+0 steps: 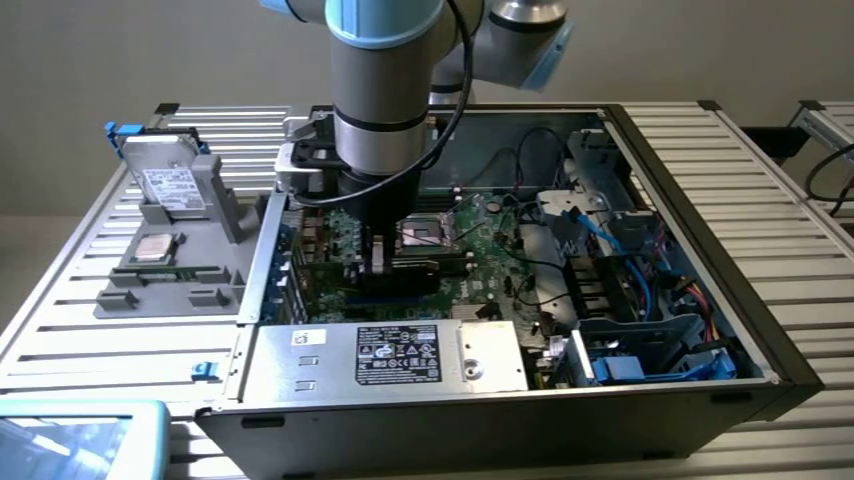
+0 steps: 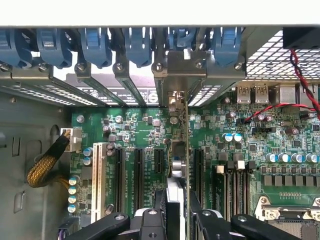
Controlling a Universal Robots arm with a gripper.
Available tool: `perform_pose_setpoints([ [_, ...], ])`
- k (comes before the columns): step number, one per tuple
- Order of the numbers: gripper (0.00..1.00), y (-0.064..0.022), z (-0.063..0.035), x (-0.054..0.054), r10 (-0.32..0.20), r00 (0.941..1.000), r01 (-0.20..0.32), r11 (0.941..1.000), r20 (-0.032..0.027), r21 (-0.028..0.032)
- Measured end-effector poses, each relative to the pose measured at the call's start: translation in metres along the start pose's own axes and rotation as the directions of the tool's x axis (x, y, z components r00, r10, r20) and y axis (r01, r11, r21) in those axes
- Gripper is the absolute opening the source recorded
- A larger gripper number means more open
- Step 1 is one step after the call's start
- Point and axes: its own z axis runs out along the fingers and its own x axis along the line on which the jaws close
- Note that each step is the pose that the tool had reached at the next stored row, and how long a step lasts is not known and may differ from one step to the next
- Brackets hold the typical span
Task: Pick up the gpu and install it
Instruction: 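Insert the gpu into the slot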
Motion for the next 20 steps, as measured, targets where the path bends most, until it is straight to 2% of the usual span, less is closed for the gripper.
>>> perform_pose_setpoints([
  [20,0.28,0.0003,0.0011,-0.0001,0.001,1.0,-0.001,1.0,-0.0006,-0.0008],
])
